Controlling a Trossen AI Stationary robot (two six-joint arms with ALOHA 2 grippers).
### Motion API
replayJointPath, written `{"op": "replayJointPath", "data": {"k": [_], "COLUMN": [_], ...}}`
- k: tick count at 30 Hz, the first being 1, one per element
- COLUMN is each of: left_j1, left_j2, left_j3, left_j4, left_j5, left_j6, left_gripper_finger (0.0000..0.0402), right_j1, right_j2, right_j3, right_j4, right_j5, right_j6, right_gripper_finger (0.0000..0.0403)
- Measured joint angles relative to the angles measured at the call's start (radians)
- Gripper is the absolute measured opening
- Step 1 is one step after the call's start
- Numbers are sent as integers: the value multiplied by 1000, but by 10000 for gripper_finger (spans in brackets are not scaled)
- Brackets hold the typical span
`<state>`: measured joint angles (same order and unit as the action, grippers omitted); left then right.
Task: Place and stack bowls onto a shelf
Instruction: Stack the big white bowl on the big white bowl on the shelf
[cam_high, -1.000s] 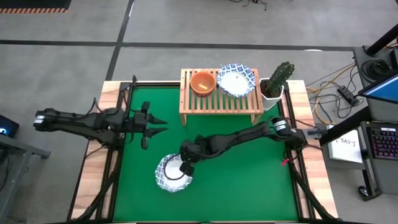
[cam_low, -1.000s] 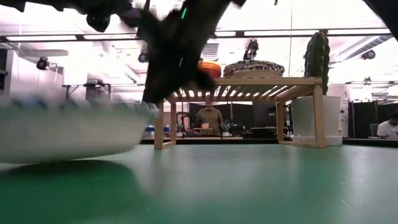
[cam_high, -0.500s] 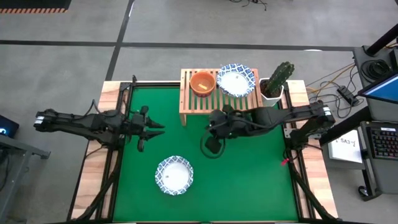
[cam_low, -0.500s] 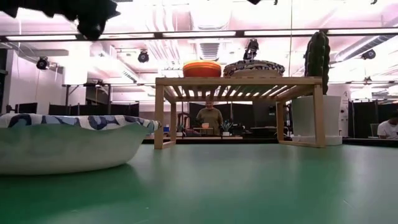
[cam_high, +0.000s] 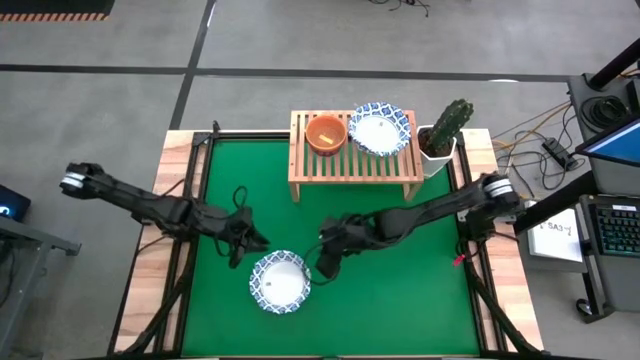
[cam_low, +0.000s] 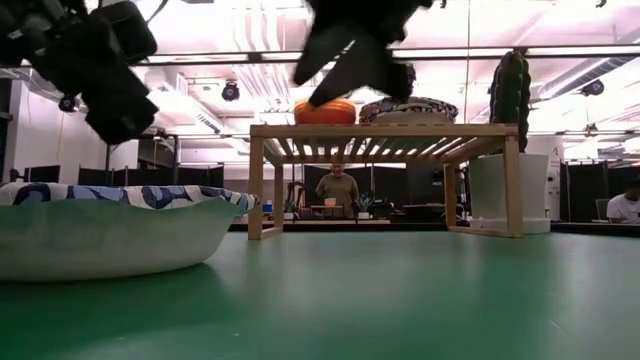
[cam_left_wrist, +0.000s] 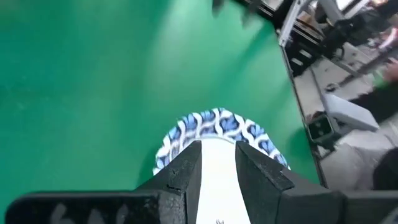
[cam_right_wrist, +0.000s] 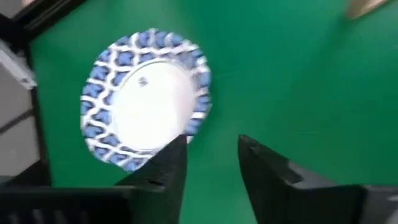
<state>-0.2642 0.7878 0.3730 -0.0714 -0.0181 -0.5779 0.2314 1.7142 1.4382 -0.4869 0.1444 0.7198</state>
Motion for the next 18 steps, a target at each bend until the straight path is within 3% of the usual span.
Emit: {"op": "replayJointPath", "data": {"k": [7, 18], "left_j1": [-109, -303], "left_j2": [110, 226], "left_j3": [82, 162], "left_j4": [14, 14], "left_j5": [-78, -279], "left_j6": [-1, -35], "left_gripper_finger": [78, 77], "right_j1": [0, -2], "right_j2": [216, 353], "right_j3": [30, 158], "right_j4": [122, 135], "right_j5": [-42, -44], "right_j6": [48, 13], "right_gripper_finger": [193, 198]}}
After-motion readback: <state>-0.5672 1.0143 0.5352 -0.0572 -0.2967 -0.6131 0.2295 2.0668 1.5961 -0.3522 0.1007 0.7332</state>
